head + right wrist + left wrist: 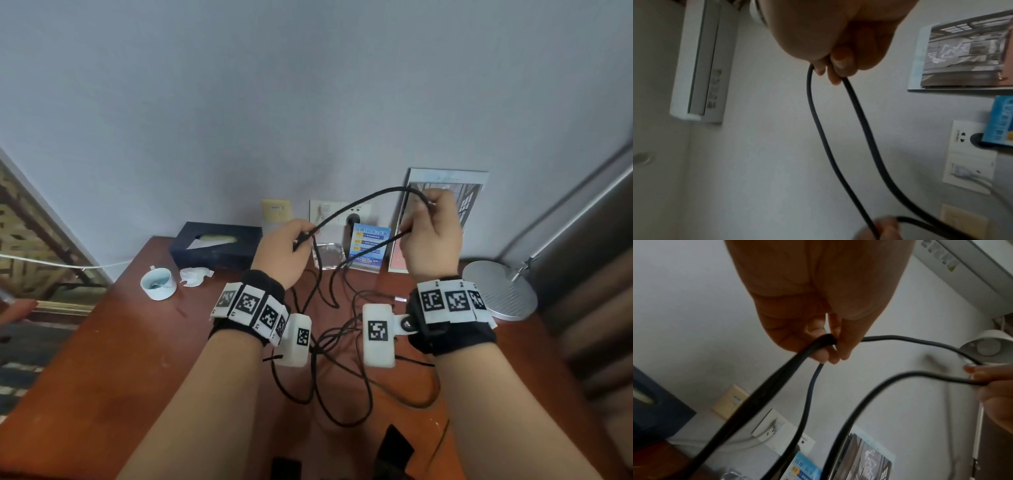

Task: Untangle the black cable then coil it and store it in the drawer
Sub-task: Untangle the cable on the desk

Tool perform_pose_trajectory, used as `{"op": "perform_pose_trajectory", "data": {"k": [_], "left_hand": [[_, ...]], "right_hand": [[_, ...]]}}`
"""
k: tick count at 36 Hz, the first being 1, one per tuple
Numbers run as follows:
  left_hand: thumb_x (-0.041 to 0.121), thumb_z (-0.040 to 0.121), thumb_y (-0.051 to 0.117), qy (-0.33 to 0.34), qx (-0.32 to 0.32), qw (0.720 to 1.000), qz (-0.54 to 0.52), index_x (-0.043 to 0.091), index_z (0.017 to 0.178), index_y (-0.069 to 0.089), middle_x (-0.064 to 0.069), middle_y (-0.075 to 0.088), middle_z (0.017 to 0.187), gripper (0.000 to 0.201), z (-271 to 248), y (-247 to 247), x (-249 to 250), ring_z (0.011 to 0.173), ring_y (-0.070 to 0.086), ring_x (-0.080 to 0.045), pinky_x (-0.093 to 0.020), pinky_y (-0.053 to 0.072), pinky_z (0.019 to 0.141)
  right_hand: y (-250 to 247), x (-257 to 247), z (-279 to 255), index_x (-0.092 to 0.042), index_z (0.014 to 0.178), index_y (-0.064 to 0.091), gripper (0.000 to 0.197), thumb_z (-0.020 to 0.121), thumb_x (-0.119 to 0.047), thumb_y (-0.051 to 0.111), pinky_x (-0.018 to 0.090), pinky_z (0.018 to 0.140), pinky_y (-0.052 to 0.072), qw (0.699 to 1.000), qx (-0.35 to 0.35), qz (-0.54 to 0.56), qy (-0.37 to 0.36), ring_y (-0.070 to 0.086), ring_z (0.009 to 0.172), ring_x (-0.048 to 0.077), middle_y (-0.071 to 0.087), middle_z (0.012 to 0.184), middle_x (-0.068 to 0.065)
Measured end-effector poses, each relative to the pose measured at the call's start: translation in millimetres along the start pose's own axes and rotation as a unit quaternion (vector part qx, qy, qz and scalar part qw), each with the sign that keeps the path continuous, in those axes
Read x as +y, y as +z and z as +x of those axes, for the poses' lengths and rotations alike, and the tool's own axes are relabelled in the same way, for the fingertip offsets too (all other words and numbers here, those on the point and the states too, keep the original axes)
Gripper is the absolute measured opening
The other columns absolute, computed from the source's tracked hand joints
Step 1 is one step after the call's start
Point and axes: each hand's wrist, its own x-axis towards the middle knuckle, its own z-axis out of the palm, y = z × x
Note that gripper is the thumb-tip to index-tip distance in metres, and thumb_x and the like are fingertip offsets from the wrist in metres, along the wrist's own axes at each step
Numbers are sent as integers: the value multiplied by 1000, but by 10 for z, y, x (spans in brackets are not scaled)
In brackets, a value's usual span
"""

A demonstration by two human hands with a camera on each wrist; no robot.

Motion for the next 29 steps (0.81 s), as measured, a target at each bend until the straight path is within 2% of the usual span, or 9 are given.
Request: {"op": "perform_pose_trajectory", "data": {"k": [5, 8, 10, 13, 16, 19, 22, 25, 29], "left_hand": [[40, 95, 54, -32, -1, 999, 20, 26, 72, 59, -2, 65, 74, 28, -30, -1, -70, 76, 62, -22, -36, 48, 76], [39, 99, 48, -23, 10, 999, 21, 21, 72, 58, 1, 63, 73, 33, -15, -51, -20, 75, 61, -20, -37, 47, 74], [32, 100, 47, 2, 4, 999, 33, 17, 75, 54, 6, 56, 70, 30, -2, -81, 51, 71, 54, -15, -30, 38, 67], [22, 100, 48, 56, -13, 998, 35, 14, 83, 57, 11, 47, 69, 21, 11, -92, 199, 67, 45, -1, -12, 32, 61], [22, 100, 50, 117, -40, 992, 18, 9, 84, 61, 7, 50, 69, 23, 3, -56, 349, 66, 46, -5, -20, 32, 61], [24, 99, 52, 153, -62, 986, 8, 10, 89, 65, 0, 59, 77, 22, -5, -15, 437, 74, 52, -13, -28, 37, 68], [27, 95, 58, 158, -67, 985, -28, 19, 96, 68, 9, 63, 83, 12, -17, -25, 462, 80, 56, -7, -23, 42, 73], [25, 88, 70, 138, -73, 987, -48, 23, 105, 69, 16, 55, 77, 18, -15, -60, 402, 71, 52, 2, -18, 40, 70], [8, 84, 66, 97, -85, 992, -5, 24, 101, 66, 13, 58, 82, 23, -11, -110, 221, 76, 57, -12, -32, 49, 78]], "right_hand": [[-98, 7, 55, -37, 85, 54, 24, 91, -17, 42, 36, 65, 39, 999, 50, -5, 8, 48, 64, 24, 55, 70, 2], [-200, 56, 127, -15, 122, 56, 31, 93, -10, 46, 31, 83, 40, 971, -24, -236, 21, 56, 97, 26, 56, 116, 12], [-223, 51, 119, -12, 138, 41, 51, 88, -7, 53, 39, 87, 44, 933, -53, -354, 40, 54, 108, 33, 37, 137, 14], [-172, 10, 49, -14, 142, 37, 61, 84, -2, 56, 35, 89, 44, 937, -86, -336, -43, 49, 119, 30, 32, 144, 10], [-43, -24, -28, -15, 134, 49, 58, 79, 1, 58, 21, 87, 39, 932, -191, -257, -168, 53, 108, 20, 45, 135, 8], [104, -50, -141, -15, 129, 55, 50, 80, -5, 60, 26, 82, 45, 911, -259, -243, -212, 55, 98, 17, 54, 121, 8], [114, -16, -152, -13, 111, 64, 24, 89, -19, 57, 33, 71, 47, 916, -215, -275, -200, 60, 91, 25, 61, 104, 8], [29, 36, -95, -14, 94, 66, 20, 92, -28, 51, 32, 61, 41, 912, -201, -315, -167, 59, 78, 26, 66, 87, 6], [-46, 10, -32, -16, 83, 62, 24, 96, -30, 47, 29, 60, 42, 968, -137, -205, -53, 57, 63, 16, 65, 69, 1]]}}
